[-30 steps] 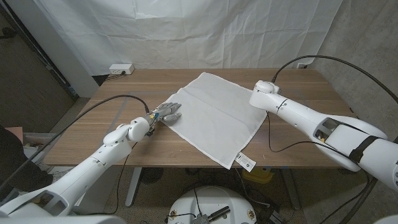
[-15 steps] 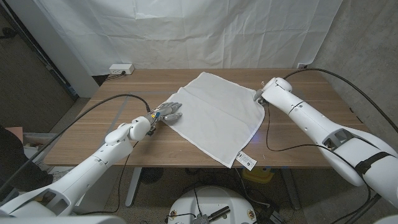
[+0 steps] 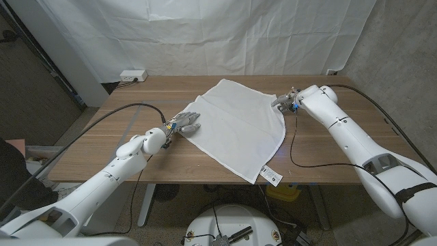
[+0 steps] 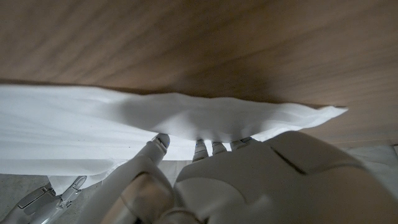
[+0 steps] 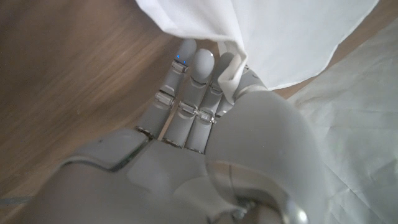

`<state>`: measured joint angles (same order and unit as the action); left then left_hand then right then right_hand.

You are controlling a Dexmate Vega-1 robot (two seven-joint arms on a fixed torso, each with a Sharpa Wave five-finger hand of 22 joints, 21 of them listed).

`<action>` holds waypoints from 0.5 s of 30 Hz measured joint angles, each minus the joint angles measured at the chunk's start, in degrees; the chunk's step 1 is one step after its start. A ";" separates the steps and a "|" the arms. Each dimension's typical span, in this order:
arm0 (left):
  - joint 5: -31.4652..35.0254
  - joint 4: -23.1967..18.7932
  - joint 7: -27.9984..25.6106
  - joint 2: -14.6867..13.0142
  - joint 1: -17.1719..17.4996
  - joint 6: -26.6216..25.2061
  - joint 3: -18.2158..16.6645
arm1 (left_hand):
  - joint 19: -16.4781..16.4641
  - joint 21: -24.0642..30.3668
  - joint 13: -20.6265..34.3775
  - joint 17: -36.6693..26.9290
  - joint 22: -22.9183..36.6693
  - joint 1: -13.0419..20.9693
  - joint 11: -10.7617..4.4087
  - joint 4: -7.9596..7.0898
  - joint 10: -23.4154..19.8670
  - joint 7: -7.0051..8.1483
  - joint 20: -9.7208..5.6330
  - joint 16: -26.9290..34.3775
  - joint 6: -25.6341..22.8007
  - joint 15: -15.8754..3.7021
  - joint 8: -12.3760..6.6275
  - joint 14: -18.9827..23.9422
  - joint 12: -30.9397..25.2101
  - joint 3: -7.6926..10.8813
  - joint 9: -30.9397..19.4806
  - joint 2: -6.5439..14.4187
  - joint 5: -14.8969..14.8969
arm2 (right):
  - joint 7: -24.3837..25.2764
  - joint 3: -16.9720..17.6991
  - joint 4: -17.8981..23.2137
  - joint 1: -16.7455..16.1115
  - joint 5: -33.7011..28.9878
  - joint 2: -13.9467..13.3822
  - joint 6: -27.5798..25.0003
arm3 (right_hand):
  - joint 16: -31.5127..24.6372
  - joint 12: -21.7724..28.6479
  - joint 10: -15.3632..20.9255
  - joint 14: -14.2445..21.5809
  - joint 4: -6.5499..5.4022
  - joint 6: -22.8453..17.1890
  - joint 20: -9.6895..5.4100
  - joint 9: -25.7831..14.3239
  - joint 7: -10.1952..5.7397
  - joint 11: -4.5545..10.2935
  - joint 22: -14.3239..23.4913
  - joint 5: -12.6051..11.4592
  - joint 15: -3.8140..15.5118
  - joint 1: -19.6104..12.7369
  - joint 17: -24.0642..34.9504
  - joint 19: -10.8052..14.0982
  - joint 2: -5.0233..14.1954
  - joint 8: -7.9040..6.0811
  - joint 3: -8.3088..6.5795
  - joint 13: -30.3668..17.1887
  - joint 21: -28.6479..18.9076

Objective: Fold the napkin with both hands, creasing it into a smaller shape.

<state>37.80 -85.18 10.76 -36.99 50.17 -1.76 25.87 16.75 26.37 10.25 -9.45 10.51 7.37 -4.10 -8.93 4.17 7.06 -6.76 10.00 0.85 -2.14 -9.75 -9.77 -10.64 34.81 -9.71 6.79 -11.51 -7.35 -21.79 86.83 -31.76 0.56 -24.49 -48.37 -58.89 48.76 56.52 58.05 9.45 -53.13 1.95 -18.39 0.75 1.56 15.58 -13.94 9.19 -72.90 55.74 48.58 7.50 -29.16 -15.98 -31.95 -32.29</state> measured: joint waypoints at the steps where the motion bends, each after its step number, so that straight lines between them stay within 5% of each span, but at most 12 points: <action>1: 0.01 -0.05 0.01 0.01 0.02 0.00 0.01 | -0.01 -0.01 0.00 -0.01 0.00 0.00 0.00 0.00 0.00 0.00 -0.01 0.00 0.00 0.00 0.00 0.00 0.00 0.00 0.00 0.00 0.00 | 0.01 0.64 0.27 -0.37 0.57 0.15 0.53 | 0.00 0.00 0.00 0.04 0.10 0.00 0.00 0.08 0.00 0.00 0.00 0.01 0.00 0.00 0.12 0.00 0.00 0.01 -0.10 0.05 0.00; 15: 0.02 -0.19 -0.02 0.04 0.19 0.29 0.01 | -0.06 -0.47 0.00 -0.05 0.00 0.00 0.12 0.10 0.11 -0.01 -0.06 0.00 0.20 -0.09 -0.24 -0.11 0.00 0.21 -0.05 0.01 0.00 | -0.94 5.10 3.21 -2.42 4.55 1.10 3.45 | 0.22 0.42 0.68 0.62 0.44 -0.32 0.32 0.83 0.31 -0.68 0.27 0.43 0.20 -0.82 1.95 0.32 -0.38 0.38 -0.48 0.11 -1.33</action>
<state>37.82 -85.37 10.74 -36.95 50.36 -1.46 25.88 16.69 25.91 10.25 -9.49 10.51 7.37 -3.98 -8.83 4.28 7.05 -6.81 10.00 1.05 -2.23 -10.00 -9.88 -10.64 35.02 -9.75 6.80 -11.51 -8.28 -16.69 90.03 -34.18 5.11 -23.39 -44.92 -58.67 49.18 57.20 58.67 9.89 -53.45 2.26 -17.57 1.06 0.89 15.85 -13.51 9.39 -73.72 57.69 48.90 7.12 -28.78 -16.46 -31.84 -33.61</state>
